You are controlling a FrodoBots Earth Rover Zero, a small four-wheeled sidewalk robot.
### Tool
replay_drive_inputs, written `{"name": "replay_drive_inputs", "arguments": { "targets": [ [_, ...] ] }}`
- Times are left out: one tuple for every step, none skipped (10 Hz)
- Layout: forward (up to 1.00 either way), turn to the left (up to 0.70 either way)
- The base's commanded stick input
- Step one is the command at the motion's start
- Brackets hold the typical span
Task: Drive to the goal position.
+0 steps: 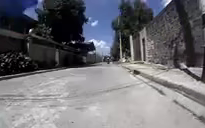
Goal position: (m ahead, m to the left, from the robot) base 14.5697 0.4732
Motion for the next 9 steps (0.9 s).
{"name": "replay_drive_inputs", "arguments": {
  "targets": [
    [1.00,0.00],
    [1.00,0.00],
    [1.00,0.00],
    [1.00,0.00],
    [1.00,0.00],
    [1.00,0.00],
    [1.00,0.00],
    [1.00,0.00],
    [1.00,0.00]
  ]
}}
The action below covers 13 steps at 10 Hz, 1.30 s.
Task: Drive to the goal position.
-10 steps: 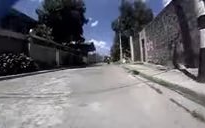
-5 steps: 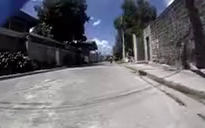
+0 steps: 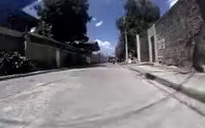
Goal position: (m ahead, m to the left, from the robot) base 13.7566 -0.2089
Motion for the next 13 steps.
{"name": "replay_drive_inputs", "arguments": {
  "targets": [
    [1.00,0.02],
    [1.00,-0.11],
    [1.00,-0.40],
    [1.00,-0.40],
    [1.00,-0.40],
    [1.00,-0.40],
    [1.00,-0.40],
    [1.00,-0.40],
    [1.00,-0.13],
    [1.00,0.13],
    [1.00,0.00],
    [1.00,0.00],
    [1.00,0.00]
  ]
}}
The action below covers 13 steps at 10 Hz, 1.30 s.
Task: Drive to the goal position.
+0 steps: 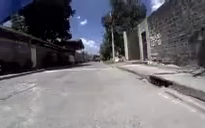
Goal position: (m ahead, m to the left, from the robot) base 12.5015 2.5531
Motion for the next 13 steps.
{"name": "replay_drive_inputs", "arguments": {
  "targets": [
    [1.00,0.00],
    [1.00,0.00],
    [1.00,0.00],
    [1.00,0.00],
    [1.00,0.00],
    [1.00,0.00],
    [1.00,0.00],
    [1.00,0.00],
    [1.00,0.00],
    [1.00,0.00],
    [1.00,0.00],
    [1.00,0.00],
    [1.00,0.00]
  ]
}}
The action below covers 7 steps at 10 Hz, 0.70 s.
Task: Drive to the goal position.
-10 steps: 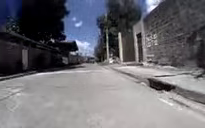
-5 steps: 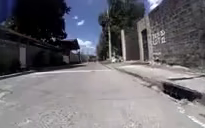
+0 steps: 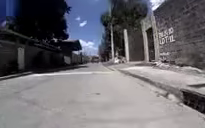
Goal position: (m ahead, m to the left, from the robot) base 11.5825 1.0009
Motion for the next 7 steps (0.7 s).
{"name": "replay_drive_inputs", "arguments": {
  "targets": [
    [1.00,0.00],
    [1.00,0.00],
    [1.00,0.00],
    [1.00,0.00],
    [1.00,0.00],
    [1.00,0.00],
    [1.00,0.04]
  ]
}}
